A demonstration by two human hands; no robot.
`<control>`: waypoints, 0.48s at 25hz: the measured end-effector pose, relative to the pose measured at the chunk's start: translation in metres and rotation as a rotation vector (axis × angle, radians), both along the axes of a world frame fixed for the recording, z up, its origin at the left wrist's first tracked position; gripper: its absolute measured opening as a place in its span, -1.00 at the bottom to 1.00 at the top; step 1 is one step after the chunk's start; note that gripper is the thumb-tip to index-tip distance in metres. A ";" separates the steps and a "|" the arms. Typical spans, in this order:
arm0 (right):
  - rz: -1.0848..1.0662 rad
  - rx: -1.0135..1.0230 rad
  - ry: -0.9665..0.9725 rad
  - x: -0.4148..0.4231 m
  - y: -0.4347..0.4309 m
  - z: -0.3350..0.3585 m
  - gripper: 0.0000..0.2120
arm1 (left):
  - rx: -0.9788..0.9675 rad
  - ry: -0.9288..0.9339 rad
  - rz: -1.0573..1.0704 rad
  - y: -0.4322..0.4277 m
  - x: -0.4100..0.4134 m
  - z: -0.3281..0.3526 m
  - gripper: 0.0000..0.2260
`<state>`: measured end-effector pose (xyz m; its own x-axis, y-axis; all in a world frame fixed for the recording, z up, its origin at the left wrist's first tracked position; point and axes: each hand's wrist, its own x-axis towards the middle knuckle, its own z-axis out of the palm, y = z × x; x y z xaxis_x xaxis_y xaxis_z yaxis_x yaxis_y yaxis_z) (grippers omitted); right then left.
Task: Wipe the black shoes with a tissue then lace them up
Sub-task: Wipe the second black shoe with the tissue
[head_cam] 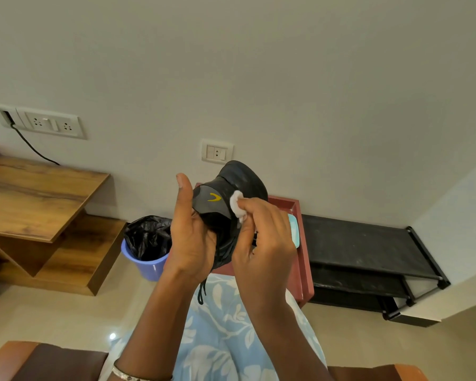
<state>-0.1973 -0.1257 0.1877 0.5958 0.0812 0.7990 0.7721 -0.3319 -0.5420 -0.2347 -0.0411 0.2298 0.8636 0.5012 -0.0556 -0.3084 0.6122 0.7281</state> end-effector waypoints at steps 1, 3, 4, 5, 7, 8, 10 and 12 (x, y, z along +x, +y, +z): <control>-0.009 0.000 0.012 -0.001 -0.002 -0.002 -0.83 | -0.004 0.008 0.007 0.000 0.000 -0.001 -0.37; -0.032 0.000 0.029 -0.001 -0.003 -0.001 -0.81 | 0.003 0.006 -0.001 -0.001 0.002 -0.001 -0.40; -0.036 0.004 0.030 0.000 -0.001 0.002 -0.81 | 0.010 0.009 -0.011 -0.001 0.002 -0.001 -0.40; -0.032 0.008 0.025 0.001 0.001 0.006 -0.81 | 0.018 0.009 -0.024 -0.002 0.003 -0.001 -0.40; -0.009 0.003 0.006 0.004 0.006 0.017 -0.82 | 0.027 -0.006 -0.035 -0.003 0.003 -0.001 -0.40; 0.008 -0.009 -0.005 0.007 0.007 0.021 -0.82 | 0.031 -0.011 -0.027 -0.003 0.003 -0.002 -0.38; 0.043 -0.026 -0.029 0.010 0.004 0.020 -0.79 | 0.035 -0.010 -0.010 0.000 0.001 -0.004 -0.33; 0.049 -0.023 -0.036 0.008 -0.002 0.009 -0.77 | 0.037 0.011 -0.007 0.003 0.000 -0.004 -0.28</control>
<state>-0.1892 -0.1273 0.1968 0.5619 0.1280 0.8173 0.8064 -0.3051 -0.5066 -0.2345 -0.0385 0.2257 0.8666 0.4969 -0.0460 -0.2963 0.5865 0.7538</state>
